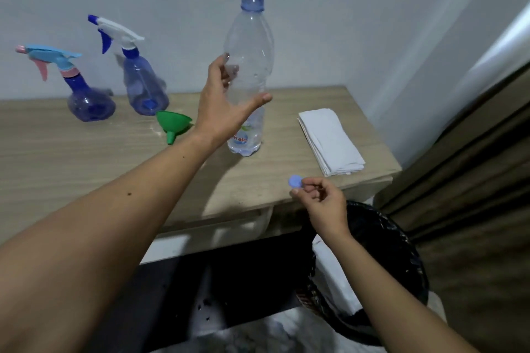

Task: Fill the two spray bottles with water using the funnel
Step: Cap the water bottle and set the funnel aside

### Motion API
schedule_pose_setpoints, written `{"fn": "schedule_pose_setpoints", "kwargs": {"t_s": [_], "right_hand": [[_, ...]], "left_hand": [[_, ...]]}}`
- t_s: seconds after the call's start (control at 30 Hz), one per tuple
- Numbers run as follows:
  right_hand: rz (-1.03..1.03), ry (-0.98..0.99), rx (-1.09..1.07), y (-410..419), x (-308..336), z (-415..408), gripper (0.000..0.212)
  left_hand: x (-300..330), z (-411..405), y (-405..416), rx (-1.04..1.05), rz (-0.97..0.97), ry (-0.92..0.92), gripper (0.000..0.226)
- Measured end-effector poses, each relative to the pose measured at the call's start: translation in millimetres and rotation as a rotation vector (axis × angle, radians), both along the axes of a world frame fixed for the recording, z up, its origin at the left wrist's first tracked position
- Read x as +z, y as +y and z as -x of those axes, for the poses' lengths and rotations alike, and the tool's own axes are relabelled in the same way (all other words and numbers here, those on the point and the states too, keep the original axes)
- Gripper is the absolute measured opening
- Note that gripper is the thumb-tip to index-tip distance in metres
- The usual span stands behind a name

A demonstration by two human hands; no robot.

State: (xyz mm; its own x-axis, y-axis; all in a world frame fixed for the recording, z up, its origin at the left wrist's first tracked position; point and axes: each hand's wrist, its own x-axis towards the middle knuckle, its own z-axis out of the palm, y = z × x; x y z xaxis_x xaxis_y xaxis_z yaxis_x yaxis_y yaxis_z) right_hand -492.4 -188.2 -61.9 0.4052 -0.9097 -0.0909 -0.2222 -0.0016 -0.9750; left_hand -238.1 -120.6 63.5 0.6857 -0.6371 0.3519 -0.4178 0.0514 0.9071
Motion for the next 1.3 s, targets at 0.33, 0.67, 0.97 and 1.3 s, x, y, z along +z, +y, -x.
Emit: {"fn": "schedule_pose_setpoints", "kwargs": {"t_s": [0.33,0.67,0.97,1.3], "right_hand": [[0.218,0.173,0.088,-12,3,-2,0.054],[0.213,0.230,0.104,-12,10,-10,0.033],[0.198,0.108,0.152,-8,55,-29,0.029],[0.387,-0.168,0.190,-25,189,-83,0.028]], "left_hand": [[-16,-6,-11,0.057,0.035,-0.017,0.084],[-17,-6,-6,0.050,0.026,-0.033,0.080],[-18,-3,-4,0.072,0.022,-0.048,0.075],[-16,1,-3,0.083,-0.010,-0.003,0.075]]}}
